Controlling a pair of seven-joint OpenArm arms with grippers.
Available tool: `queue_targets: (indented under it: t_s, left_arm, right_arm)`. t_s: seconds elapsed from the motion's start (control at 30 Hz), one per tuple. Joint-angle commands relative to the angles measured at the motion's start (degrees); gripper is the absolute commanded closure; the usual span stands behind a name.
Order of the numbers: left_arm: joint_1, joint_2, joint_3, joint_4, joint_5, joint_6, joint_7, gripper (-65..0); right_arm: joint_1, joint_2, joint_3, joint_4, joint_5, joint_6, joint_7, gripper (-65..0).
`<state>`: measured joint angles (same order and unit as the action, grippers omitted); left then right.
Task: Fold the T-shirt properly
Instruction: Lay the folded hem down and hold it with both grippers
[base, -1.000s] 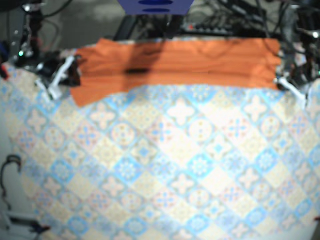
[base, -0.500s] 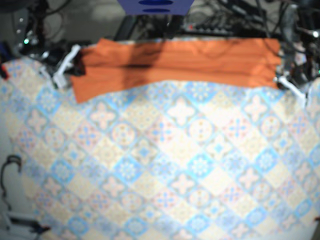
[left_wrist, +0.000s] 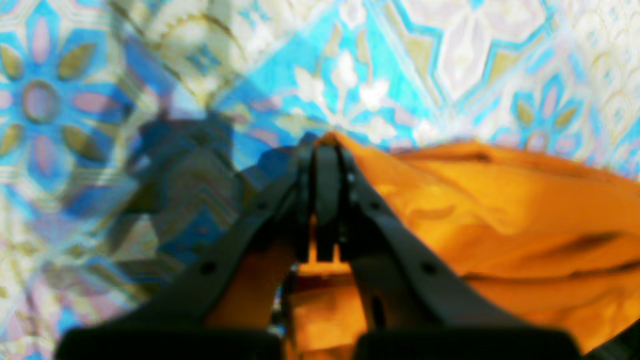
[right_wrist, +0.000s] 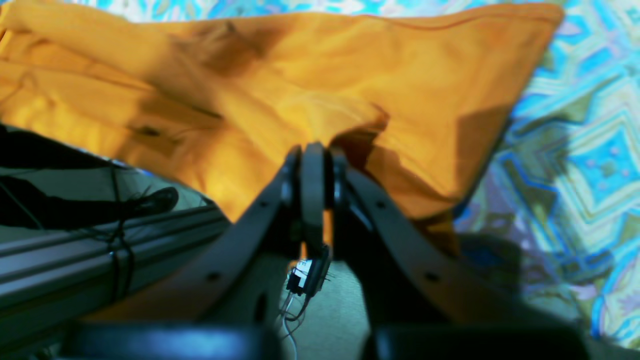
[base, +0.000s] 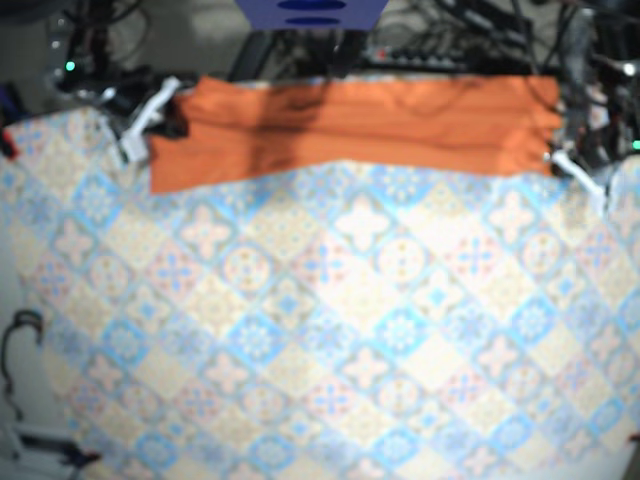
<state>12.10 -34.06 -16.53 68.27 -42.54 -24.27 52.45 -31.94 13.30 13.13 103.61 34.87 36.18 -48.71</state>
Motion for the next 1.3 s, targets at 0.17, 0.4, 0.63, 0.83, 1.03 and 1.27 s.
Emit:
queue_targets:
  t_s: [0.17, 0.4, 0.63, 0.83, 1.03, 1.27]
  left_arm:
    - [-0.4, -1.6, 0.5, 0.8, -0.4, -0.1, -2.1, 0.0]
    - [-0.4, -1.6, 0.5, 0.8, -0.4, -0.1, -2.1, 0.0]
    - [-0.4, -1.6, 0.5, 0.8, -0.4, -0.1, -2.0, 0.0]
    - [-0.4, -1.4, 0.5, 0.8, -0.4, -0.1, -1.8, 0.0]
    - [1.7, -1.2, 0.6, 0.9, -0.4, -0.1, -2.0, 0.0]
    - [3.8, -1.1, 0.6, 0.9, -0.5, -0.1, -2.1, 0.0]
  right_arm:
    - [-0.4, 0.5, 0.4, 1.0, 1.1, 0.3, 0.8, 0.0]
    - [-2.6, 0.5, 0.5, 1.0, 1.1, 0.0, 0.9, 0.0]
    - [-4.4, 0.0, 0.5, 1.6, 1.3, -1.0, 1.0, 0.0]
    - [-4.5, -2.4, 0.4, 2.3, 1.2, -1.0, 0.8, 0.0]
    - [-4.0, -2.4, 0.4, 2.0, 1.2, -1.0, 0.8, 0.0]
    - [-2.6, -2.4, 0.4, -1.0, 1.2, -1.0, 0.9, -0.2]
